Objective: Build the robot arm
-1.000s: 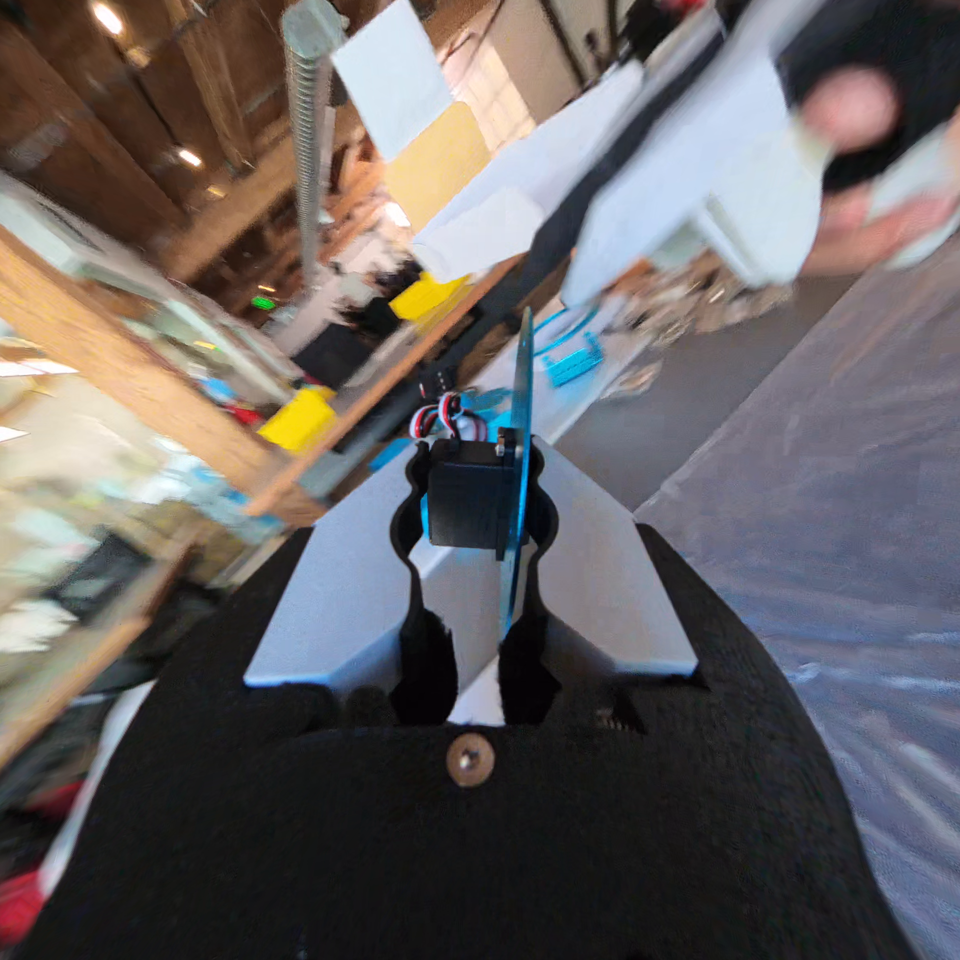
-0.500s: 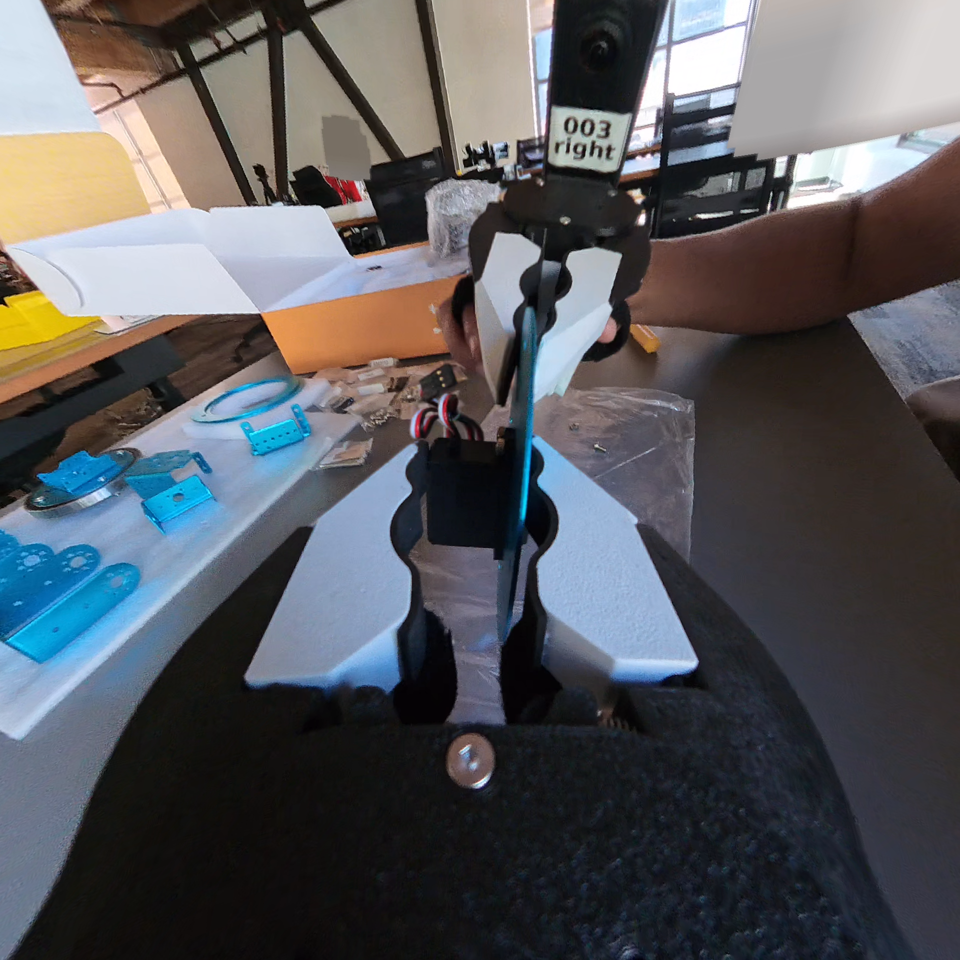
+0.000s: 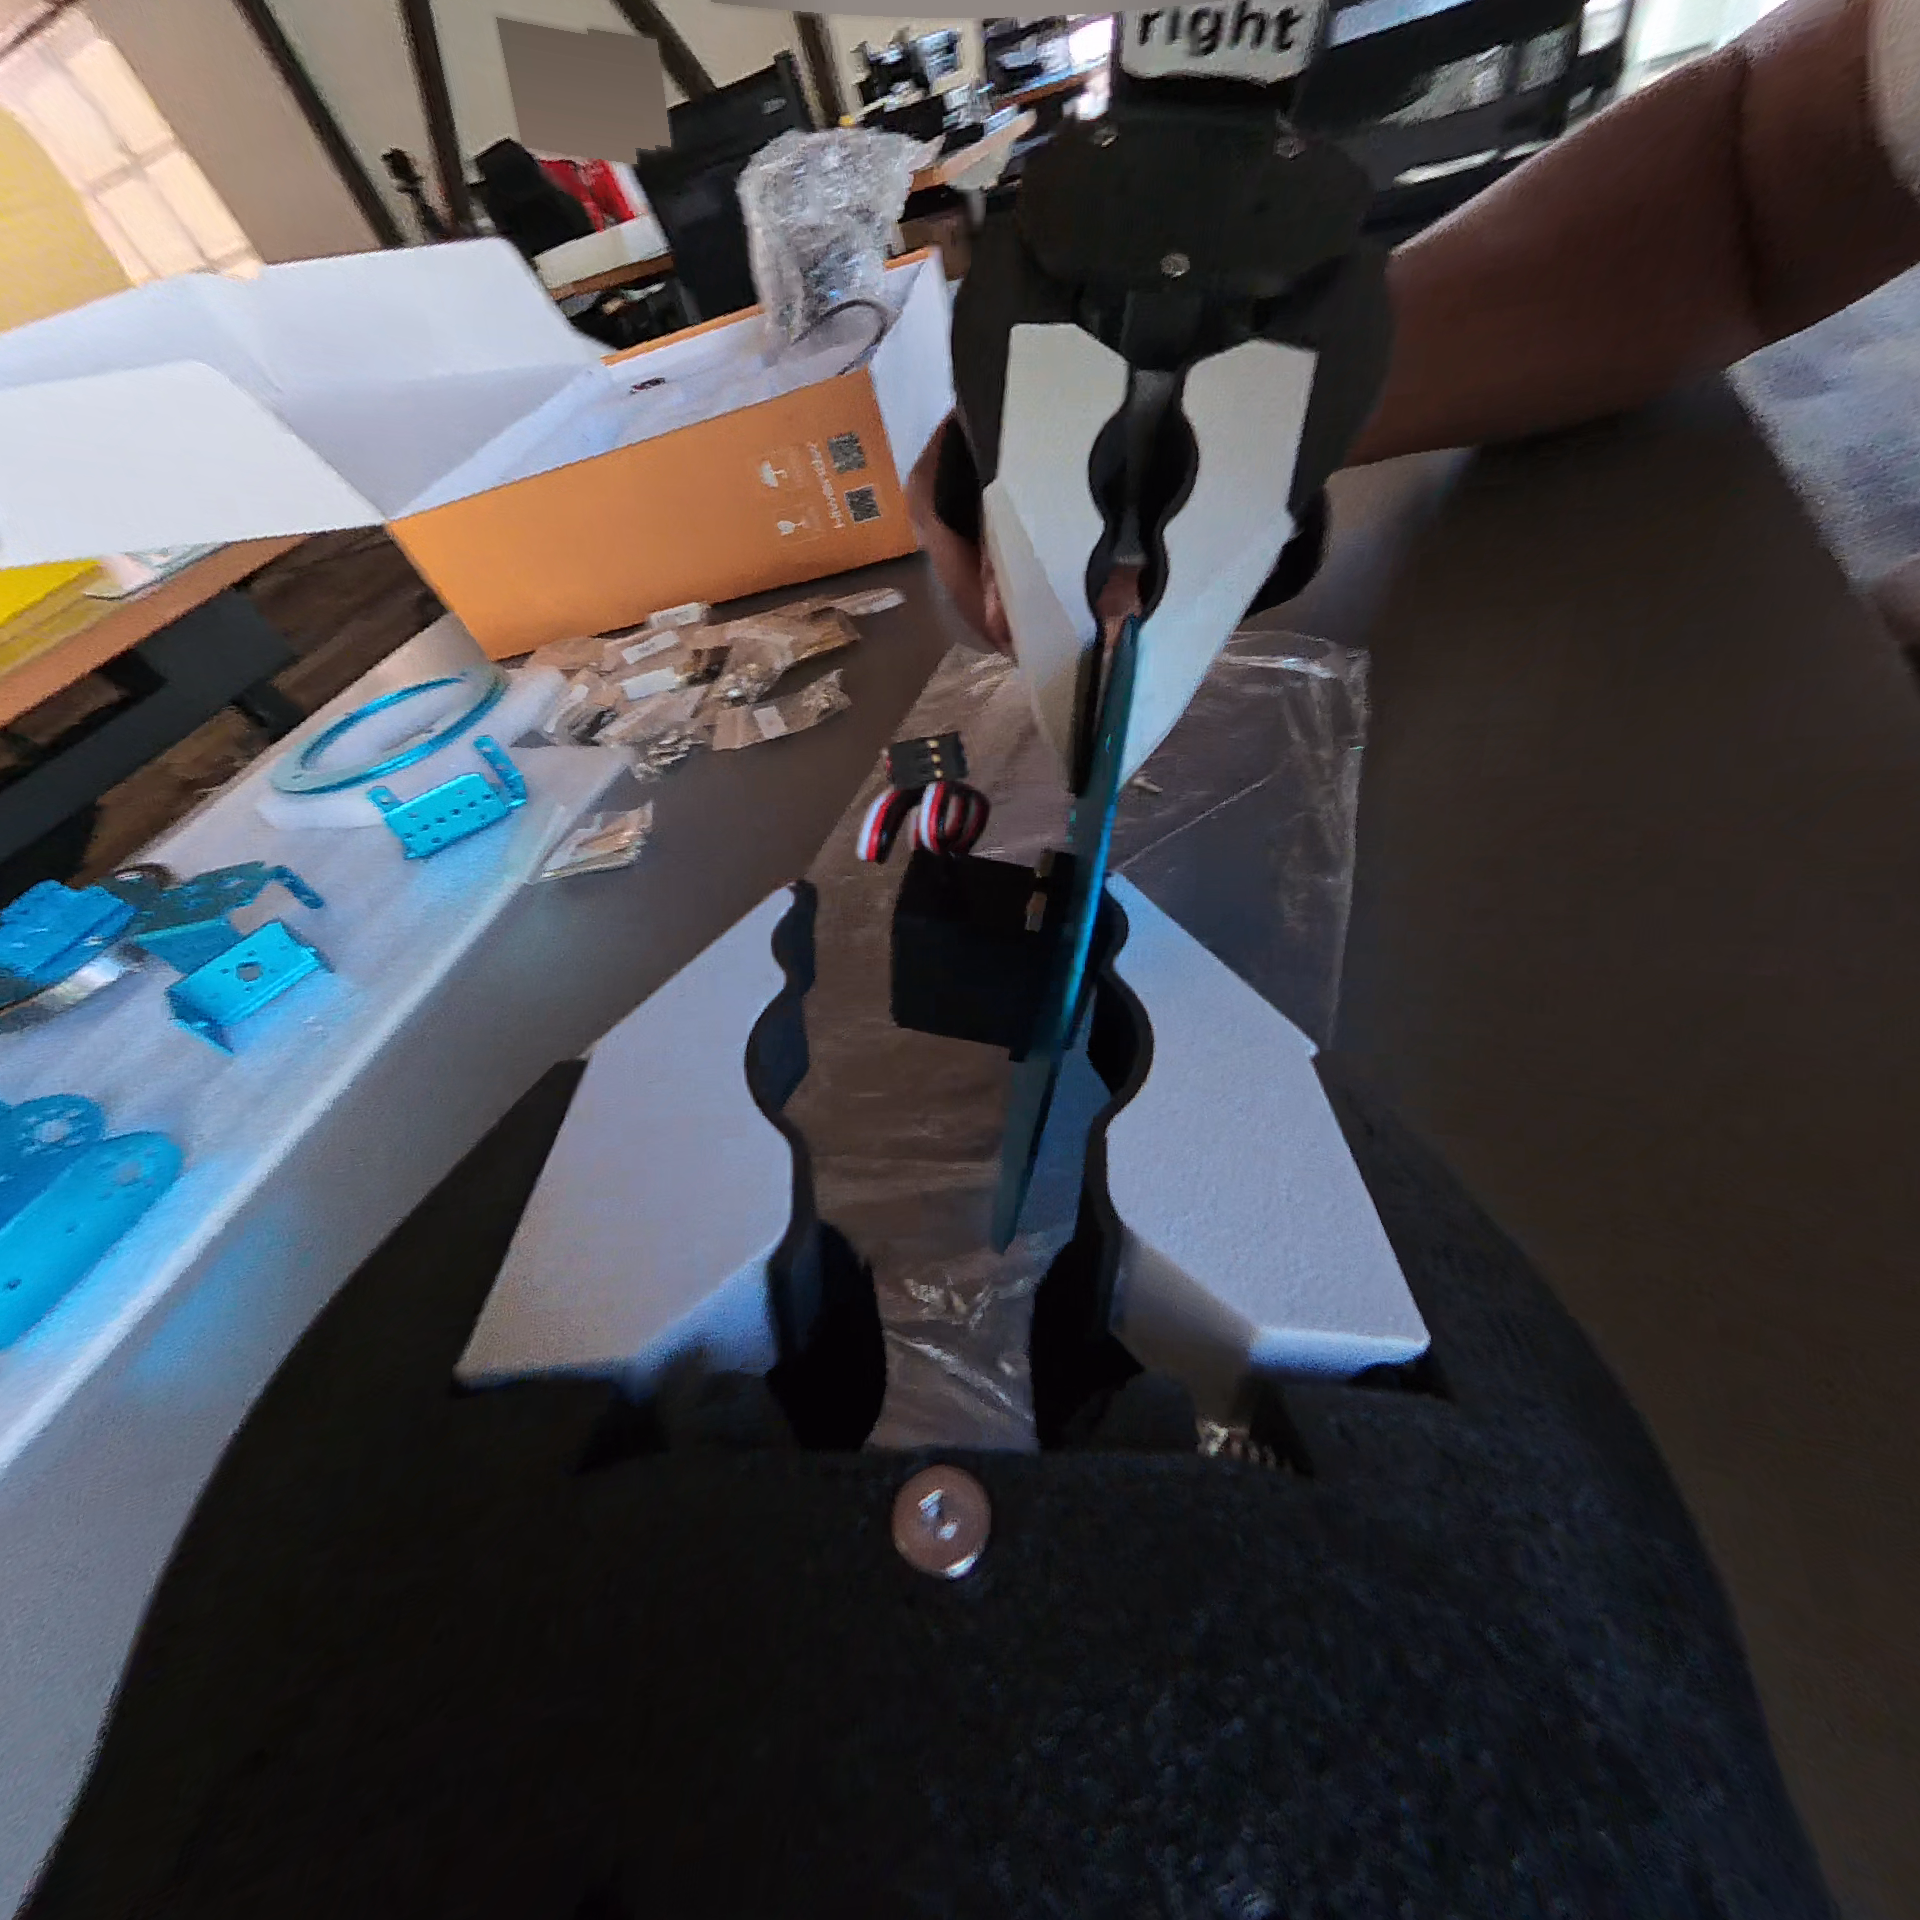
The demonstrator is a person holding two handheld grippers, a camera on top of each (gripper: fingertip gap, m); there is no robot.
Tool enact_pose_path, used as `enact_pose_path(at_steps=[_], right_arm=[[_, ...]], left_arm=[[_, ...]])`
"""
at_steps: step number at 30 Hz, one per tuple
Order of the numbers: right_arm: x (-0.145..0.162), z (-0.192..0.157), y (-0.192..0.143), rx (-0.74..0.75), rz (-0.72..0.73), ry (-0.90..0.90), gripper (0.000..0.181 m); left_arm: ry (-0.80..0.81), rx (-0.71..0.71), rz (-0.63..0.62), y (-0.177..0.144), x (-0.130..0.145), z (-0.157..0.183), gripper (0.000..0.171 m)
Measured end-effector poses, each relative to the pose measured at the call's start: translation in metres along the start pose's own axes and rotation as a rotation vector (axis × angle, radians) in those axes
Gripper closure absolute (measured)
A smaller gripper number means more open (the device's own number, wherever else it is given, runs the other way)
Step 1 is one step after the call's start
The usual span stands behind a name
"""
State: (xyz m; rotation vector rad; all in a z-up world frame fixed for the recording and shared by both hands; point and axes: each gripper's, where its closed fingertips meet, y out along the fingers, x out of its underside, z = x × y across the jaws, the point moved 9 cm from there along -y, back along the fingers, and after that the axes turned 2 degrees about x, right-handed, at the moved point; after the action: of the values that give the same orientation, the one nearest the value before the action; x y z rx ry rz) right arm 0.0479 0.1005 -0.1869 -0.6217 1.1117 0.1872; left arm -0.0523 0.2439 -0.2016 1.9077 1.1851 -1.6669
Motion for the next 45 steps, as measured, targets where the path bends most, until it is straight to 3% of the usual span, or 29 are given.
enact_pose_path(at_steps=[3,6,8,16,20,25,34,38,45], right_arm=[[-0.001,0.001,-0.001,0.017,-0.026,0.020,0.181],[-0.002,0.003,0.000,0.009,-0.028,0.038,0.181],[-0.002,0.005,0.000,-0.018,-0.044,0.046,0.181],[-0.003,0.004,0.001,-0.029,-0.057,0.007,0.180],[-0.002,0.008,0.003,-0.054,-0.043,0.070,0.179],[-0.001,0.004,0.014,-0.169,-0.110,0.161,0.146],[-0.005,0.004,0.014,-0.072,-0.123,0.134,0.158],[-0.004,0.002,0.014,0.027,-0.100,0.044,0.174],[0.002,-0.001,0.013,0.015,-0.058,0.018,0.173]], left_arm=[[0.116,-0.084,-0.039,-0.001,-0.006,0.007,0.120],[0.255,-0.103,-0.095,0.000,-0.009,0.022,0.148],[0.313,-0.111,-0.115,0.001,-0.009,0.028,0.157],[0.202,-0.053,-0.112,-0.002,-0.007,0.020,0.155],[0.176,-0.013,-0.108,-0.002,-0.006,0.019,0.163],[0.111,0.017,-0.093,-0.001,-0.006,0.017,0.163],[0.098,0.009,-0.090,0.000,-0.006,0.016,0.163],[0.102,0.015,-0.092,0.001,-0.006,0.018,0.163],[0.108,0.027,-0.097,0.003,-0.005,0.020,0.163]])
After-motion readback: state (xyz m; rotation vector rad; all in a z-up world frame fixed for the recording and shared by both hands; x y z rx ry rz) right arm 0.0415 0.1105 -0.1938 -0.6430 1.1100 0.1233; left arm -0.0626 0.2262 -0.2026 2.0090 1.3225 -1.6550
